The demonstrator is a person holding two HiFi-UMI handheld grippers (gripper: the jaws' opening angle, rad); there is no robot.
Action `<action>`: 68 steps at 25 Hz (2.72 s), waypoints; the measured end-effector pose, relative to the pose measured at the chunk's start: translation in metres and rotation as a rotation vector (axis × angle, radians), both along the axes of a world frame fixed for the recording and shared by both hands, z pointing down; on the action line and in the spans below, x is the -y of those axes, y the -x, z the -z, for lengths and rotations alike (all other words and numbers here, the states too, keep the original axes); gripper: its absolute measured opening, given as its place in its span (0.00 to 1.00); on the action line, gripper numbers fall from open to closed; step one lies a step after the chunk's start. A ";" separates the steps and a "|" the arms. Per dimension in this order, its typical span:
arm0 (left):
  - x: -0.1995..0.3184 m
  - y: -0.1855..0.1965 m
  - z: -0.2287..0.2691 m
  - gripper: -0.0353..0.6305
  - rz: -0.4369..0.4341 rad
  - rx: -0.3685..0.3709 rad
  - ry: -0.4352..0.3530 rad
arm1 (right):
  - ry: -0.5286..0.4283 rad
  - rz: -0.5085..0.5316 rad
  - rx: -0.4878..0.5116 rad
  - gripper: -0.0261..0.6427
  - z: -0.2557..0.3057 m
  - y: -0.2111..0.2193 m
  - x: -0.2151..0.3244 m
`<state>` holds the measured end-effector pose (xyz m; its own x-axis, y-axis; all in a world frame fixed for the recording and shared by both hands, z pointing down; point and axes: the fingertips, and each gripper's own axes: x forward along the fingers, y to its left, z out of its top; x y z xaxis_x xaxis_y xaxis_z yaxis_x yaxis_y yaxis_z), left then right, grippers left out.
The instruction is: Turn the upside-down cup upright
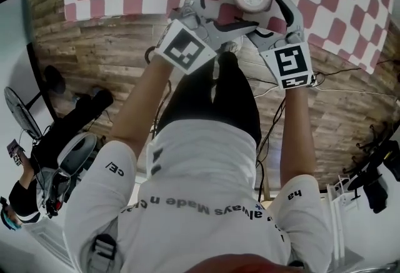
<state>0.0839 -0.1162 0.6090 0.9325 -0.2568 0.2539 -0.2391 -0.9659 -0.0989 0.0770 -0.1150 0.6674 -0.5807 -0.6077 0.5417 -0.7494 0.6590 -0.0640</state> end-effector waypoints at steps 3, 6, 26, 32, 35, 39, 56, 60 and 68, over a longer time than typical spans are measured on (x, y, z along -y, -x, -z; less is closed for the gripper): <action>-0.001 0.012 0.031 0.69 0.039 -0.022 0.009 | -0.019 -0.015 0.015 0.69 0.035 0.000 -0.004; 0.001 0.020 0.067 0.69 0.078 -0.059 0.007 | -0.048 -0.036 0.036 0.65 0.073 -0.003 -0.003; -0.026 0.083 0.303 0.39 0.373 -0.329 0.054 | -0.269 -0.294 0.170 0.37 0.337 -0.026 -0.048; -0.049 0.091 0.329 0.36 0.405 -0.316 0.061 | -0.341 -0.315 0.205 0.35 0.394 -0.017 -0.071; -0.057 0.096 0.343 0.36 0.438 -0.332 0.064 | -0.360 -0.319 0.203 0.35 0.410 -0.009 -0.081; -0.066 0.106 0.364 0.36 0.479 -0.359 0.045 | -0.387 -0.323 0.201 0.34 0.427 -0.002 -0.095; -0.064 0.122 0.372 0.36 0.521 -0.337 0.017 | -0.410 -0.354 0.193 0.33 0.440 -0.009 -0.100; -0.065 0.123 0.366 0.36 0.534 -0.323 0.048 | -0.407 -0.357 0.194 0.33 0.439 -0.010 -0.100; -0.064 0.119 0.371 0.36 0.519 -0.354 0.042 | -0.402 -0.352 0.195 0.32 0.437 -0.008 -0.098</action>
<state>-0.0350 -0.0519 0.2377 0.7186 -0.6949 -0.0275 -0.6890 -0.7168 0.1071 0.0854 -0.0169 0.2300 -0.3721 -0.9190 0.1304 -0.9277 0.3729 -0.0189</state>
